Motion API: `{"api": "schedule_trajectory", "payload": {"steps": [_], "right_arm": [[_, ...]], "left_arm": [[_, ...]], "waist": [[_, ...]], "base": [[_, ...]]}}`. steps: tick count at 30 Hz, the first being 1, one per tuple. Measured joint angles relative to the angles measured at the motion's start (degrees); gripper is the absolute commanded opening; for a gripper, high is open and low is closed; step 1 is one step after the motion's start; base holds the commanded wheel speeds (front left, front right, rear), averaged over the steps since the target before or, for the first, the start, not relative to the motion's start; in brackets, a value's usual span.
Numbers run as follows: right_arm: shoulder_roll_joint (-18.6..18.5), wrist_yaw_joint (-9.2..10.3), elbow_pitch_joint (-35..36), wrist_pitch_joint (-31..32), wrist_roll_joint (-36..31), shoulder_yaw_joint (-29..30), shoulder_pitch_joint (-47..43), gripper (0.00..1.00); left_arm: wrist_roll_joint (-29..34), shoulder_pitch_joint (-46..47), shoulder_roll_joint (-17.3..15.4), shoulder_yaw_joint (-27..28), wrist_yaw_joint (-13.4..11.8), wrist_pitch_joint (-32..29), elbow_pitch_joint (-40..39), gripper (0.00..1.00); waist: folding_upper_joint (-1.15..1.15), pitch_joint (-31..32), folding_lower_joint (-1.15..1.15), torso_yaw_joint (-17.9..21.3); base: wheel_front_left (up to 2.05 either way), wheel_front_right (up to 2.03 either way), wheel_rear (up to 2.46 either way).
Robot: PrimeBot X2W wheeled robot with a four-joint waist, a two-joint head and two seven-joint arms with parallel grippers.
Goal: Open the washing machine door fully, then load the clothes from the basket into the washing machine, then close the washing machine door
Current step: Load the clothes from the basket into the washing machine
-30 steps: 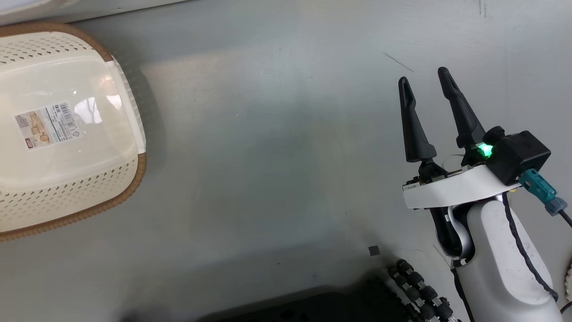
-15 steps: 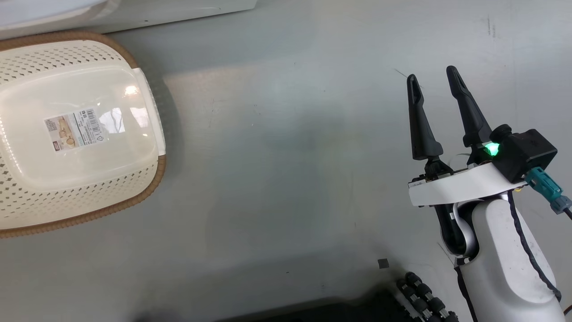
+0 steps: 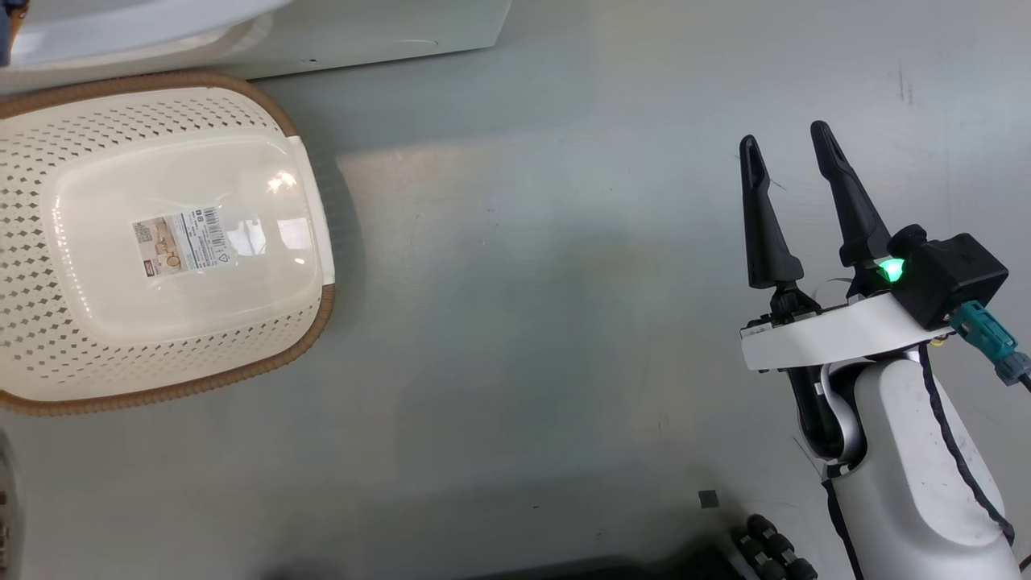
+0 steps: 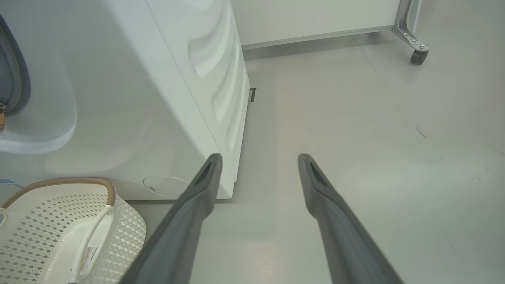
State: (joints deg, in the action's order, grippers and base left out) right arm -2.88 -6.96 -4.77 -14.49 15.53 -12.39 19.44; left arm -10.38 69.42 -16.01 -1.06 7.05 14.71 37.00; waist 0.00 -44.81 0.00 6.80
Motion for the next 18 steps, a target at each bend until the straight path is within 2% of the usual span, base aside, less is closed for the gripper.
{"api": "schedule_trajectory", "payload": {"steps": [18], "right_arm": [[0.0, 0.0, 0.1, 0.0, -0.5, 0.6, -0.1, 1.0]], "left_arm": [[-1.2, -8.0, 1.0, 2.1, 0.0, 0.0, -9.7, 1.0]], "waist": [[0.0, 0.8, 0.0, -1.6]], "base": [[0.0, 0.0, 0.0]]}}
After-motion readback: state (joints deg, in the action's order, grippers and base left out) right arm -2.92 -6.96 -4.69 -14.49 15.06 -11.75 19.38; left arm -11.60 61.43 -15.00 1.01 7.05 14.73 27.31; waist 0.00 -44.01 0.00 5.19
